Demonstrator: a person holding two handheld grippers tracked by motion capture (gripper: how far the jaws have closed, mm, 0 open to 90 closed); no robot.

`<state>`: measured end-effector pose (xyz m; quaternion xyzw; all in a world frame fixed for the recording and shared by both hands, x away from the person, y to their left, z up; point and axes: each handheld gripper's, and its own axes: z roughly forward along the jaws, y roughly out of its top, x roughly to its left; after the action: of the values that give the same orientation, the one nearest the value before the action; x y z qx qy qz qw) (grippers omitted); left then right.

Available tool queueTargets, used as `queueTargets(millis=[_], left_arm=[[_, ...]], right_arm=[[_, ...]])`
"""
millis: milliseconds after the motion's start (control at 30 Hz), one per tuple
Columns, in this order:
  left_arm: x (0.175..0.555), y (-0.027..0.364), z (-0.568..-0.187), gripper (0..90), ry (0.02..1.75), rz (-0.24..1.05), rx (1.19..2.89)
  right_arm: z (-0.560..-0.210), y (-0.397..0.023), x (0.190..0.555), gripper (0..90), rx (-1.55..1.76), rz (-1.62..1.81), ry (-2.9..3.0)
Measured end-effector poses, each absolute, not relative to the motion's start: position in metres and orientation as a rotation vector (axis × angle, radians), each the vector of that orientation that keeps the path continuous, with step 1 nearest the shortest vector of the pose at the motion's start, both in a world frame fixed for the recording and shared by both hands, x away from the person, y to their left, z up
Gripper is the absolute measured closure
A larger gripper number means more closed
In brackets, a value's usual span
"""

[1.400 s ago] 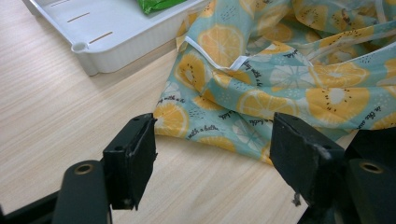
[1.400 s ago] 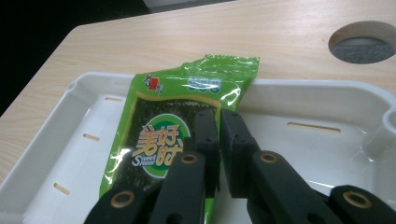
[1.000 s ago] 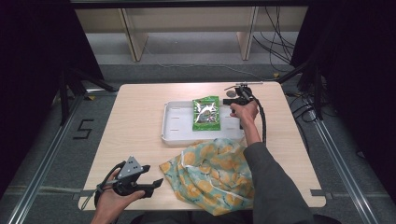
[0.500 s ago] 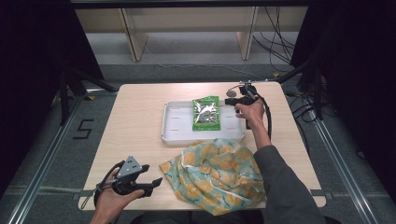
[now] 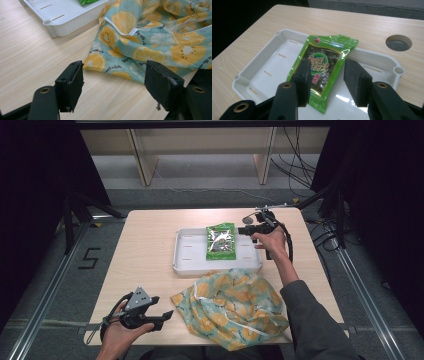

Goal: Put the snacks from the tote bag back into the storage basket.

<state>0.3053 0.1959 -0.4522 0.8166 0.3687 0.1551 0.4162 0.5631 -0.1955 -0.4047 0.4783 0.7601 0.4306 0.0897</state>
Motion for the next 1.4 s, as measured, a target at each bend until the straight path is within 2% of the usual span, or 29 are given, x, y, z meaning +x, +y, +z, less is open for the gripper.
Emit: queueTargets(millis=[300, 633, 1400], left_arm=[[0.305, 0.196, -0.453, 30.8, 0.931, 0.386, 2.056], [0.305, 0.196, -0.454, 30.8, 0.935, 0.386, 2.058], [0.303, 0.193, -0.455, 28.5, 0.94, 0.401, 2.045]], right_arm=[[-0.396, -0.2, 0.544, 52.8, 1.312, 1.312, 2.294], [-0.392, -0.203, 0.517, 51.8, 1.255, 1.375, 2.311], [-0.385, -0.194, 0.482, 46.0, 1.139, 1.406, 2.384]])
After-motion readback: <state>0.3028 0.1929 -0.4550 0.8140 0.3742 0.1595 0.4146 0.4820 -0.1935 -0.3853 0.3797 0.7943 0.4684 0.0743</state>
